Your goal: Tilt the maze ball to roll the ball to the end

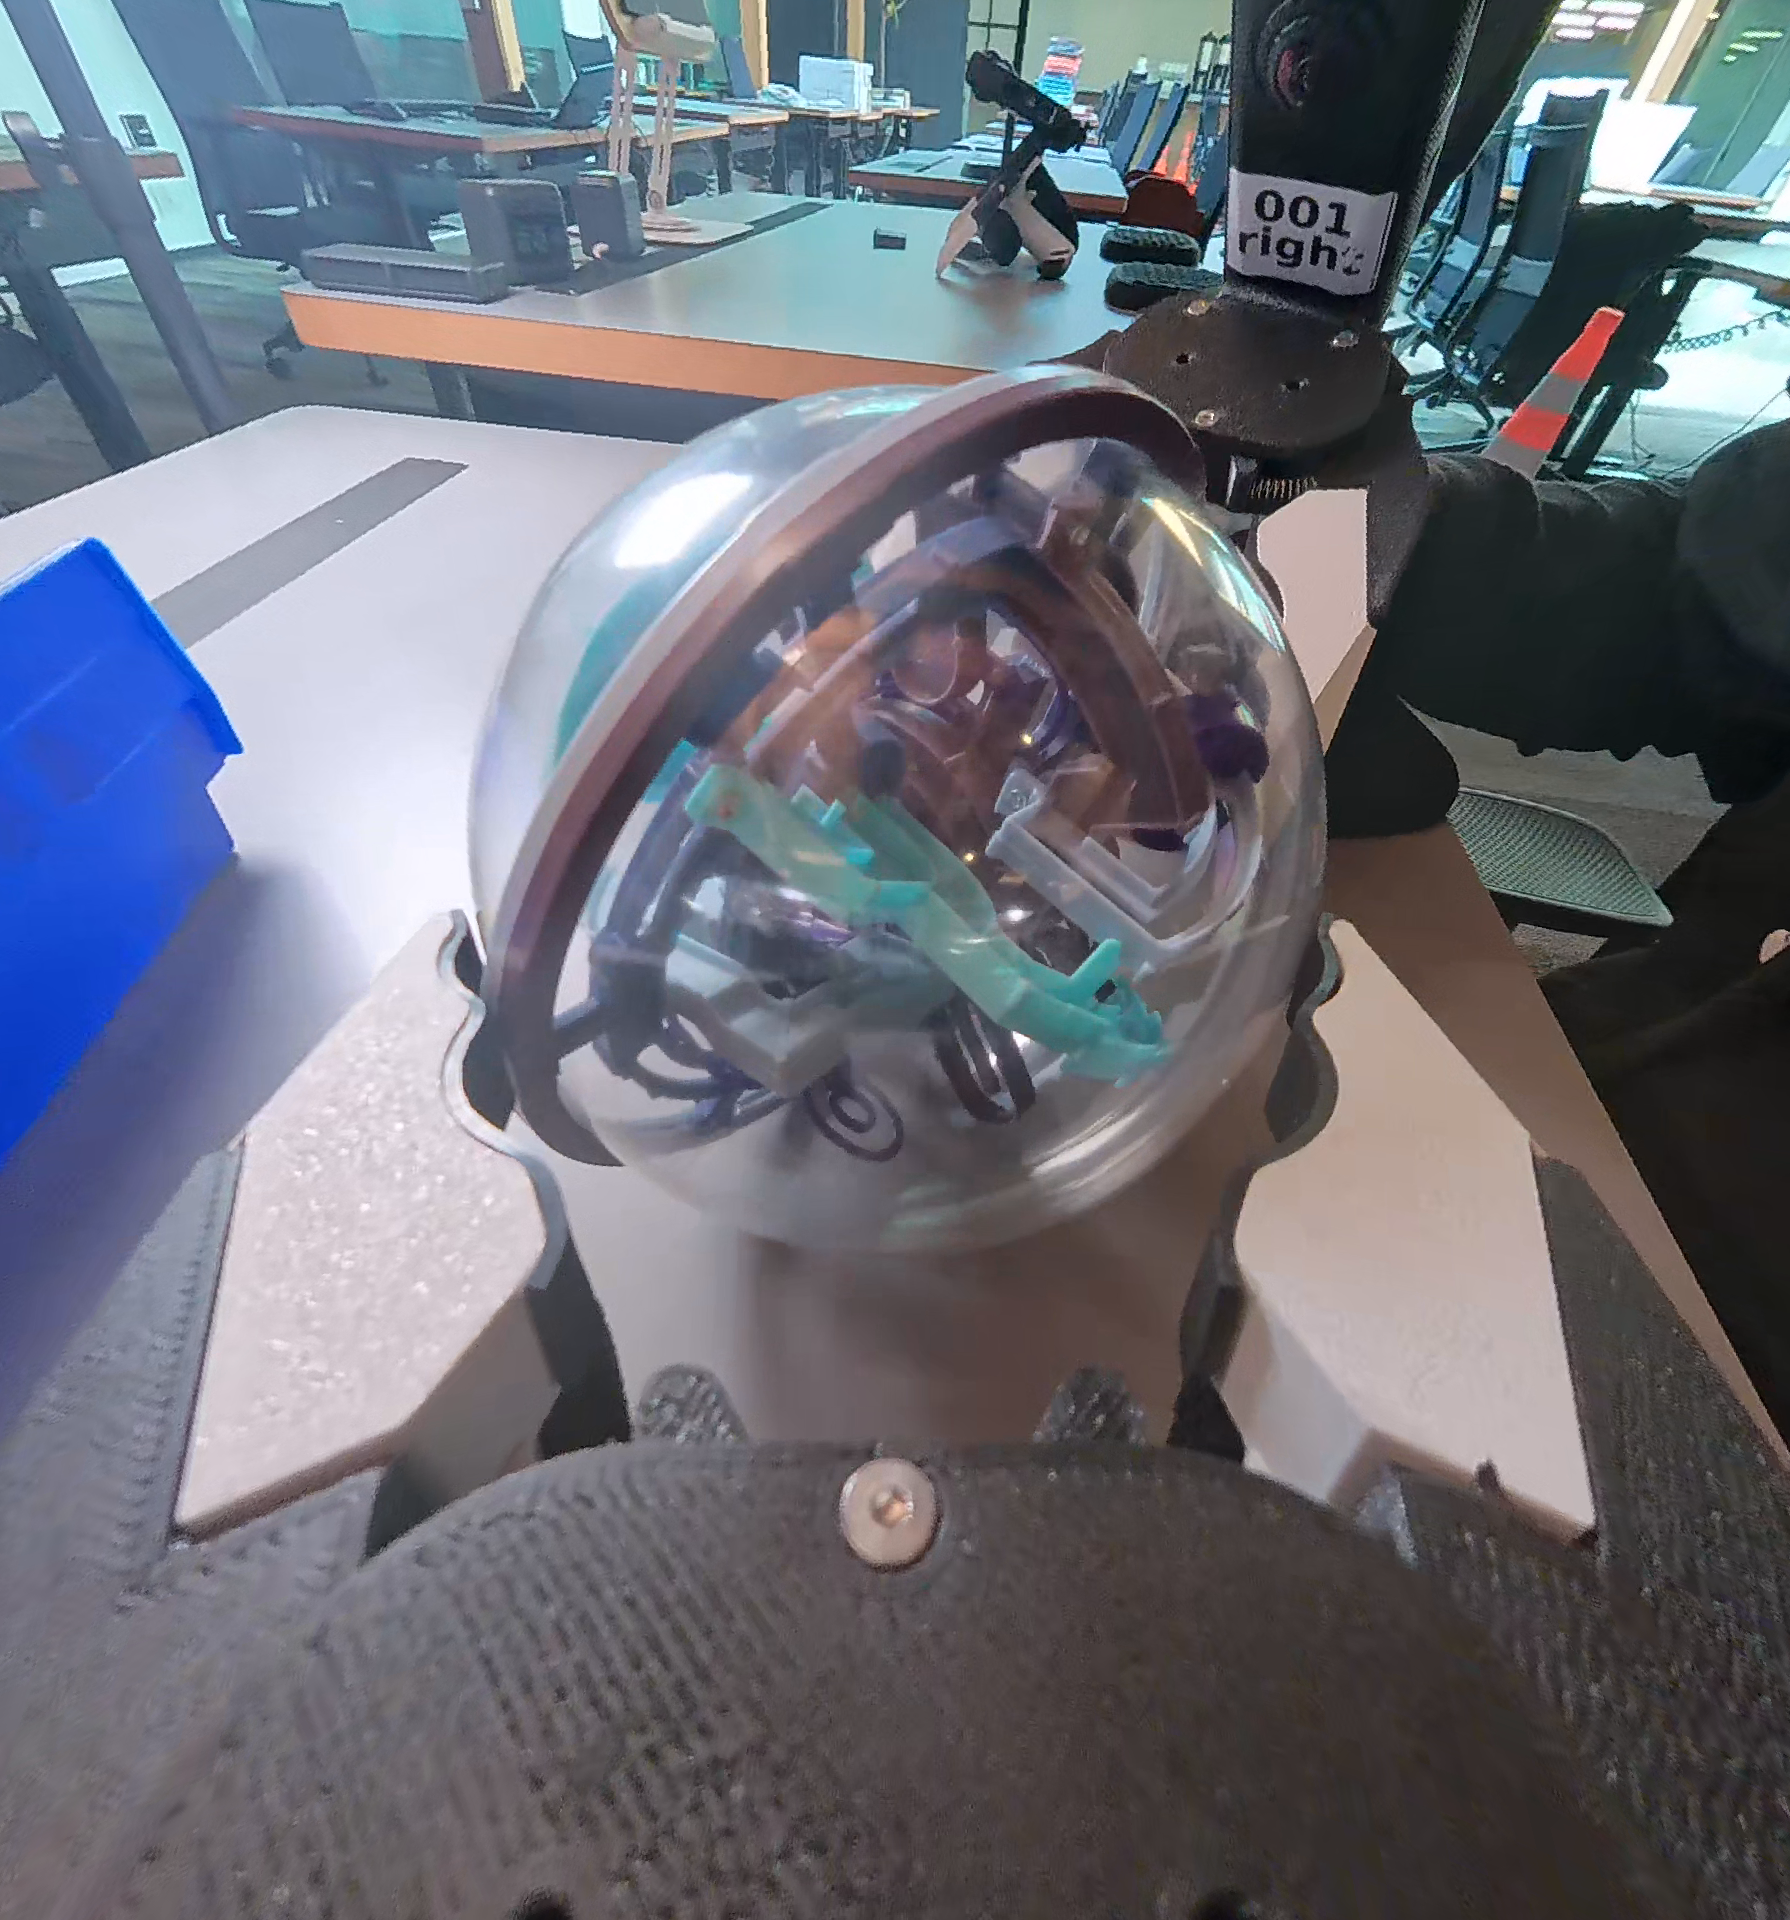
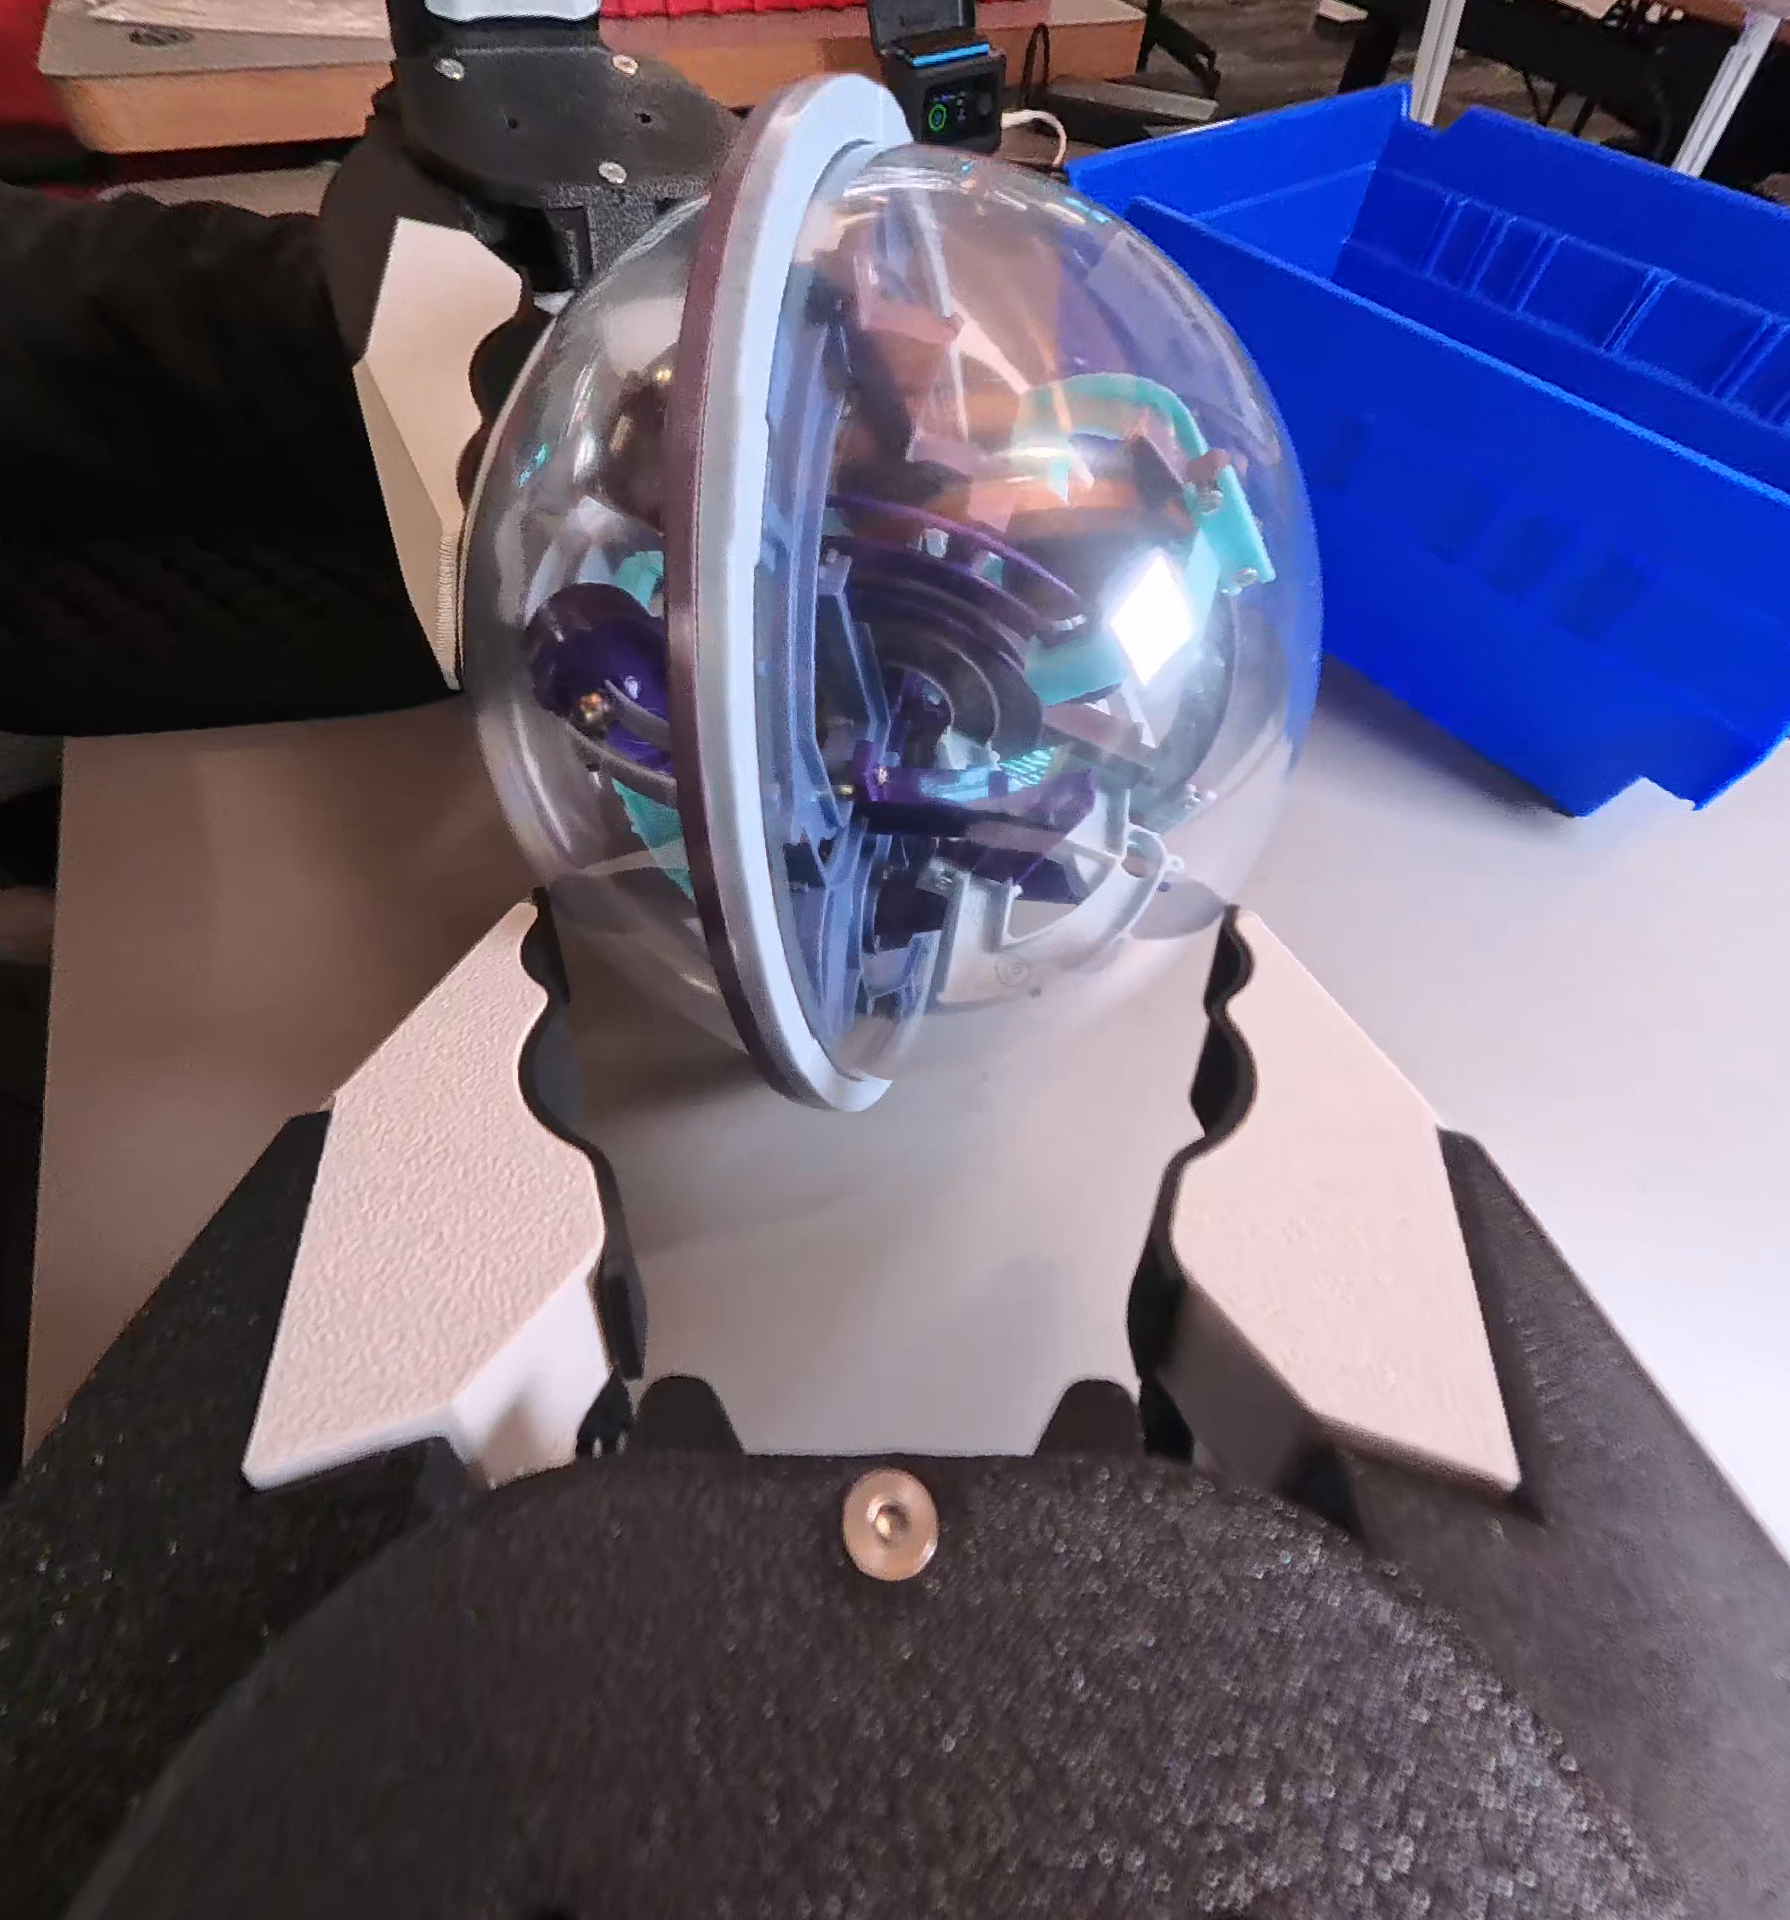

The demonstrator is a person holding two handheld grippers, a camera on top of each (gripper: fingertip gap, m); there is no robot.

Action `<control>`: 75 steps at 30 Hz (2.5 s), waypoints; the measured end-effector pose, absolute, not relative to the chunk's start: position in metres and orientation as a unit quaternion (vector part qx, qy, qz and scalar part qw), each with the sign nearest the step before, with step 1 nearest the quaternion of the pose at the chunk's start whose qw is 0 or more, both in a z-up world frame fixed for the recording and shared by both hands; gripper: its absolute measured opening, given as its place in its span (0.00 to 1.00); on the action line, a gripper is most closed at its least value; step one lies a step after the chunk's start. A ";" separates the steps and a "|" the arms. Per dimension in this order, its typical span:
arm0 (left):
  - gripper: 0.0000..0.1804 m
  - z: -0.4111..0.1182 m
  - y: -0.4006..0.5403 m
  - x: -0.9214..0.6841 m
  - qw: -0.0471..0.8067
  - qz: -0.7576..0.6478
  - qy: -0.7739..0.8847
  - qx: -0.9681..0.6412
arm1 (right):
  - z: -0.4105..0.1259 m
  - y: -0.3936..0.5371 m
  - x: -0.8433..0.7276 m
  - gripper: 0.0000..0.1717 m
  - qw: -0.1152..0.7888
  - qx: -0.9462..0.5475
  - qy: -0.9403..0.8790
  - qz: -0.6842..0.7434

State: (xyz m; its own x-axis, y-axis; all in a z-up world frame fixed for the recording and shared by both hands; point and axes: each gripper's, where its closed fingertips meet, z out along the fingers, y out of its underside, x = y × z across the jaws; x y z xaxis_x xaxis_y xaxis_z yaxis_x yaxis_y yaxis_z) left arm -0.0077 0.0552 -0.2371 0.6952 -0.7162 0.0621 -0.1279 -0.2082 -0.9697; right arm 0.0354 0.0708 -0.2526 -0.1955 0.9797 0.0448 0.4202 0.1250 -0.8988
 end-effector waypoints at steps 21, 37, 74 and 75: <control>0.80 -0.242 0.059 -0.007 0.549 -0.262 0.232 -0.759 | -0.244 0.078 0.030 0.74 0.335 -0.508 -0.663 0.436; 0.78 -0.218 0.047 -0.027 0.581 -0.261 0.255 -0.727 | -0.231 0.067 0.023 0.71 0.397 -0.470 -0.666 0.421; 0.77 -0.282 0.041 -0.009 0.485 -0.256 0.307 -0.778 | -0.217 0.057 0.011 0.77 0.394 -0.451 -0.700 0.389; 0.77 -0.282 0.041 -0.009 0.484 -0.256 0.307 -0.778 | -0.217 0.057 0.010 0.77 0.394 -0.452 -0.700 0.387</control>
State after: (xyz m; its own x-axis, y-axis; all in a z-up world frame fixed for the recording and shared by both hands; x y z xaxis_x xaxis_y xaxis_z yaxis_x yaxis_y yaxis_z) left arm -0.0093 0.0410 -0.2825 0.6800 -0.7261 0.1015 -0.2293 -0.3421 -0.9112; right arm 0.0103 0.0566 -0.2170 -0.2807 0.9382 0.2024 0.3282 0.2920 -0.8983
